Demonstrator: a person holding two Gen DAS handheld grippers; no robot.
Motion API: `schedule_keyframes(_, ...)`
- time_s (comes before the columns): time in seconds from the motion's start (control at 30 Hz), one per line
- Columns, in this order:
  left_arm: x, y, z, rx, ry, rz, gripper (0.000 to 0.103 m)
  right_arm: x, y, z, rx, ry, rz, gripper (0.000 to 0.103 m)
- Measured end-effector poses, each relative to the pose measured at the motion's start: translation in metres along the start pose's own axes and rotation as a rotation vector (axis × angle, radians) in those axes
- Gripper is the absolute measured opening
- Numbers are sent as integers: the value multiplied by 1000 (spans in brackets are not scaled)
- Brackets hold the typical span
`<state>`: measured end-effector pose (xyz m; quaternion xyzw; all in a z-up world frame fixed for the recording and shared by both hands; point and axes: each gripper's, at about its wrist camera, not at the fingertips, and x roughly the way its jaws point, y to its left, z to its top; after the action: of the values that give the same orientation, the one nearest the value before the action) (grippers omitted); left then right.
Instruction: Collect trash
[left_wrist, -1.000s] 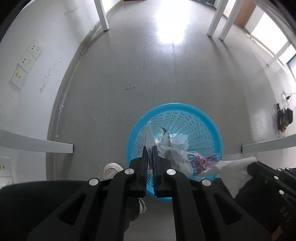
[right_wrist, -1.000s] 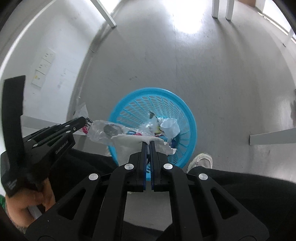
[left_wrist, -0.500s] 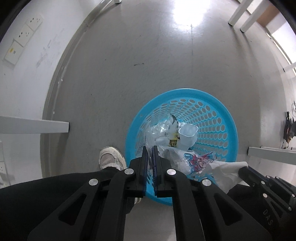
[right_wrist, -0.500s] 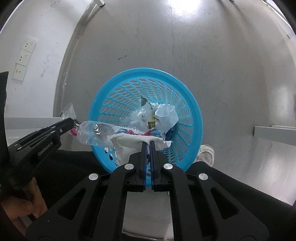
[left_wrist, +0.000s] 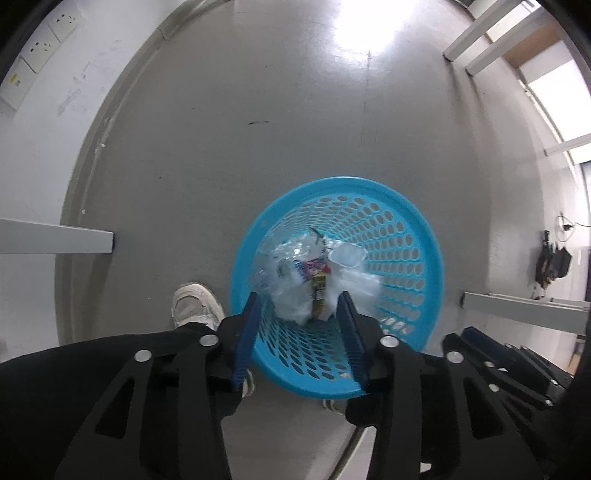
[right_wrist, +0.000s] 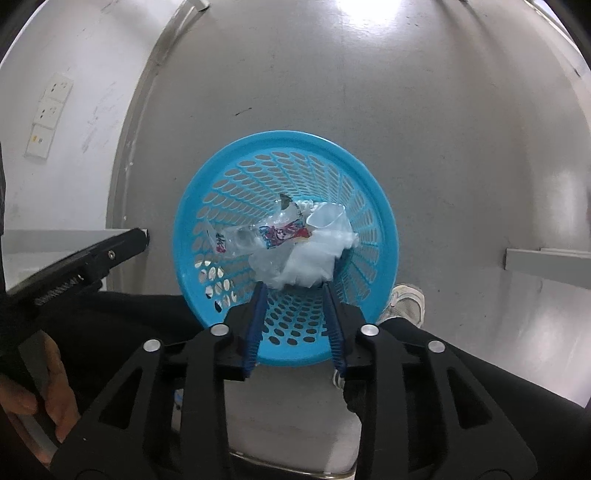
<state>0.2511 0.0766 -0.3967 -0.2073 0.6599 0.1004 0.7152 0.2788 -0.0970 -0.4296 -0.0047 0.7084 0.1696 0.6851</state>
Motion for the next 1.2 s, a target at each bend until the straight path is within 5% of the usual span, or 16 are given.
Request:
schedule_keyframes(0.33,-56,1,-28,115,-86,-86,63,-44,9,-26,-72,-82,-49,46)
schedule_keyframes(0.57,-107,6,-68,218,-175,-160,93,-105,8,-61,-103,-201,4,77)
schedule_keyframes(0.7,-120,7,-84,244,-207,-154,97,-127,14,-82,-145,-251,-11,93)
schedule_keyframes(1.2,-116,5,-92,262,-184,-171,97,-136,15,-96,-138,-261,51,94)
